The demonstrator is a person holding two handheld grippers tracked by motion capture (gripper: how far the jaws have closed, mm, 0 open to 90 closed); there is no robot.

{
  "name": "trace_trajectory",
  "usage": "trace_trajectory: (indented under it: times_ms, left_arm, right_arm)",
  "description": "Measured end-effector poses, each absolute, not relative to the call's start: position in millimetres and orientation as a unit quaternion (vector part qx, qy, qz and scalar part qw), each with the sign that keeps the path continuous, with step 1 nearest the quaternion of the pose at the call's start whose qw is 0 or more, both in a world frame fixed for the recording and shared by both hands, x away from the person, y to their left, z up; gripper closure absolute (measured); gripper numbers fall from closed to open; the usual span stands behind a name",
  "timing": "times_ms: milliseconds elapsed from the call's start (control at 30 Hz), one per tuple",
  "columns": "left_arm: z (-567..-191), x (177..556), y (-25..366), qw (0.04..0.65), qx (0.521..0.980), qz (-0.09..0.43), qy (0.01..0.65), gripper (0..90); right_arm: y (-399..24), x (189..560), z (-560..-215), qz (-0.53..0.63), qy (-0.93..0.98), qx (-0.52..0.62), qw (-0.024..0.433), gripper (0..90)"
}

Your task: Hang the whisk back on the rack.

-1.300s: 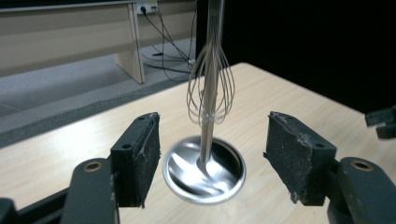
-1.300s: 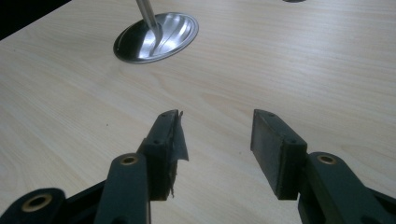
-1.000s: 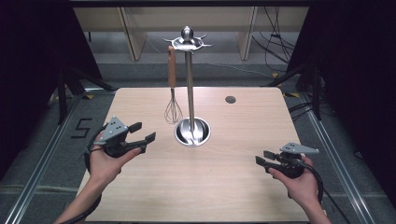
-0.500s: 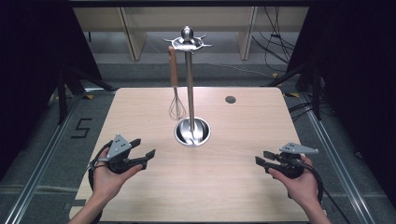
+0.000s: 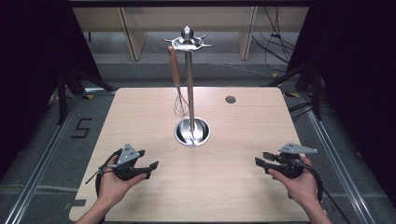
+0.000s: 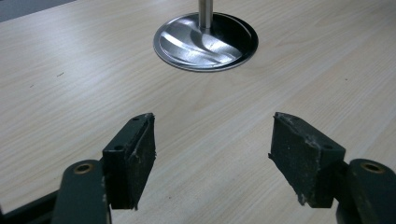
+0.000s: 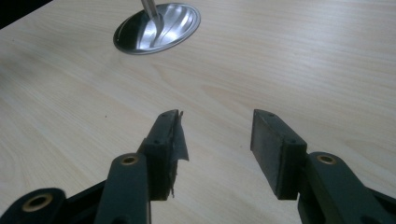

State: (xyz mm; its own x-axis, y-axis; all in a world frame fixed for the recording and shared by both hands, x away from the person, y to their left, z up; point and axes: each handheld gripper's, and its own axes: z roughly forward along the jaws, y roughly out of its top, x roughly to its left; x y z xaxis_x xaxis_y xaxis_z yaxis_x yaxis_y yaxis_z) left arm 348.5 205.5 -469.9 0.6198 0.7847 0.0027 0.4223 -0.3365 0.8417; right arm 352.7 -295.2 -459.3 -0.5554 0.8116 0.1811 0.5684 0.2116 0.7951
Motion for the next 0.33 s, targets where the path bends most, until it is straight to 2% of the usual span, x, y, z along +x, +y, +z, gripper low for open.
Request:
trace_trajectory:
  times_ms: [333]
  left_arm:
    - [-474.8, 354.5, 216.4, 0.430, 0.782, 0.203, 0.403, 29.5]
  right_arm:
    - [-293.6, 353.6, -463.1, 0.440, 0.761, 0.457, 0.135, 52.4]
